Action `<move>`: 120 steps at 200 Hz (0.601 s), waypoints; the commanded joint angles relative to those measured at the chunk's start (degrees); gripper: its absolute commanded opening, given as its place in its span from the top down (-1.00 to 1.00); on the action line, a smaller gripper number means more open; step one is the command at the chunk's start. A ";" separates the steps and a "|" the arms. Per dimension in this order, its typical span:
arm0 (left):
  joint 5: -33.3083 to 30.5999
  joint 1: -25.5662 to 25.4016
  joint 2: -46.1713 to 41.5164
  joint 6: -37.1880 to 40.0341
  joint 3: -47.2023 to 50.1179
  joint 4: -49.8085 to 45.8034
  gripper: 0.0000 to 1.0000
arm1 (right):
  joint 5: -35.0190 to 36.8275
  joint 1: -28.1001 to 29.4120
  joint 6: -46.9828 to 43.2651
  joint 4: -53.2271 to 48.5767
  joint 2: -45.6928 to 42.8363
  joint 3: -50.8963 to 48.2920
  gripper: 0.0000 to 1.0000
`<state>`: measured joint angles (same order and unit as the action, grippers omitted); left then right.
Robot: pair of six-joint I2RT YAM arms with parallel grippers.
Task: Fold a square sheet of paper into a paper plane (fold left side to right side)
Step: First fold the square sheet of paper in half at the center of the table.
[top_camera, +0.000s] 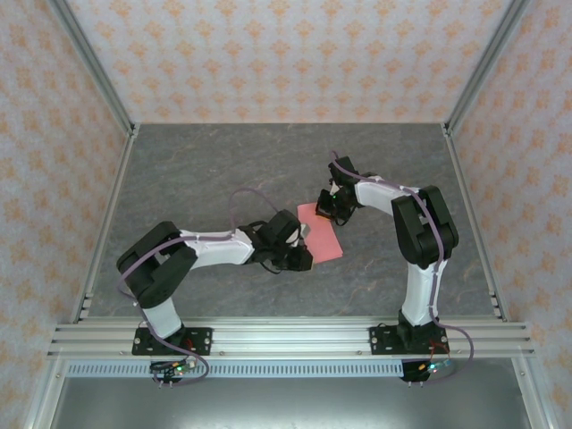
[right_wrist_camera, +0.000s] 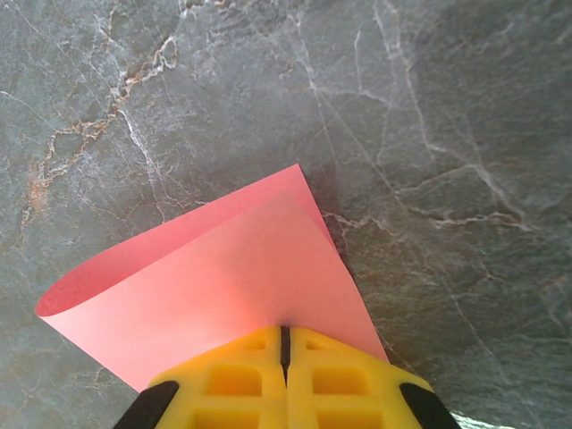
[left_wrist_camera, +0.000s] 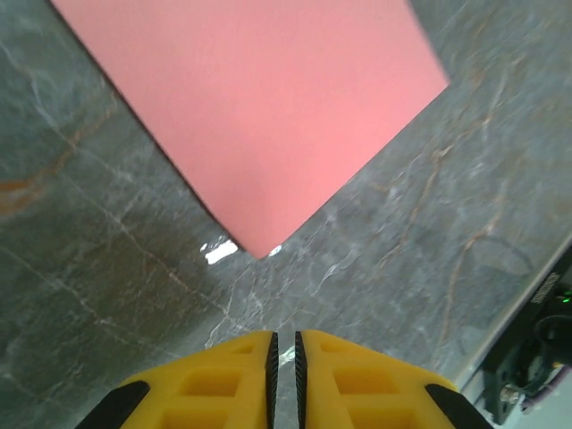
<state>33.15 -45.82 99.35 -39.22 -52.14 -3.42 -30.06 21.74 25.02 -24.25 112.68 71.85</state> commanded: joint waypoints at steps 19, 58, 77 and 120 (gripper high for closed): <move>1.19 2.14 2.79 1.65 -5.85 -0.39 0.67 | 5.68 -0.17 0.25 -4.93 1.29 -2.25 0.88; 1.07 2.32 7.83 2.70 -9.11 1.34 0.68 | 5.50 -0.03 0.19 -5.11 1.14 -2.07 0.89; 1.63 2.35 9.65 2.48 -9.85 1.65 0.68 | 5.55 0.04 0.16 -5.17 1.01 -2.11 0.88; 2.22 2.32 12.58 1.66 -10.88 -2.16 0.68 | 5.55 0.13 0.23 -5.19 0.94 -2.00 0.88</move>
<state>34.30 -43.48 110.56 -37.89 -61.17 -2.61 -29.98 21.85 25.02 -24.25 112.66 71.85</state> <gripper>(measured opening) 0.161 0.061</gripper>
